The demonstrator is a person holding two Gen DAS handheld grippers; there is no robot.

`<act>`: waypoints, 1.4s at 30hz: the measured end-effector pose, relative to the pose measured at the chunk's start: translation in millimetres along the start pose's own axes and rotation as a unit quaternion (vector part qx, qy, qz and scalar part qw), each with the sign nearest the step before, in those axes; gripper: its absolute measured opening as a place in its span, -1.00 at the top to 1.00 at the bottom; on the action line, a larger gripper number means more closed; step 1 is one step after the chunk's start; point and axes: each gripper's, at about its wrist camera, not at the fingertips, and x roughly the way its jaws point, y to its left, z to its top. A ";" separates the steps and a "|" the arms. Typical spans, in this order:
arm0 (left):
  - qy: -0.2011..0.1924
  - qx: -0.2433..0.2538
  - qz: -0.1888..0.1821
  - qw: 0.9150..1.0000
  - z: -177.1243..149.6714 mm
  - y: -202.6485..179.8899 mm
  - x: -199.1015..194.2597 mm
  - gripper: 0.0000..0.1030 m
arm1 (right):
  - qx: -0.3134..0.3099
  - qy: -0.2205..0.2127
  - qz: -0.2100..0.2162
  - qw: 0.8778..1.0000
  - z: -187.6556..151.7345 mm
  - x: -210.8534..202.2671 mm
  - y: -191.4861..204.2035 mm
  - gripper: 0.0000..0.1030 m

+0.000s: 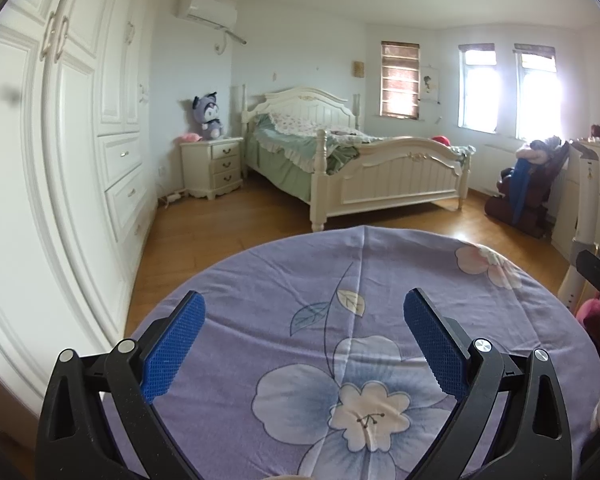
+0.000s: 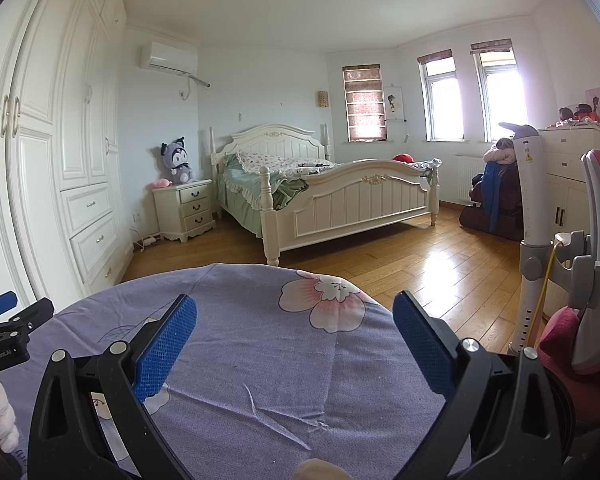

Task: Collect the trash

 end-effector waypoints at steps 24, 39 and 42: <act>0.000 -0.003 0.001 1.000 -0.3 2.4 -1.2 -0.90 | 0.000 0.000 0.000 1.000 0.1 0.3 -0.1 -0.89; 0.005 0.000 0.001 1.000 -1.2 2.2 0.6 -0.90 | 0.000 0.000 0.000 1.000 0.0 0.1 -0.1 -0.89; 0.006 0.000 0.001 1.000 -0.7 2.3 1.3 -0.90 | 0.000 0.000 0.000 1.000 0.0 0.0 -0.1 -0.89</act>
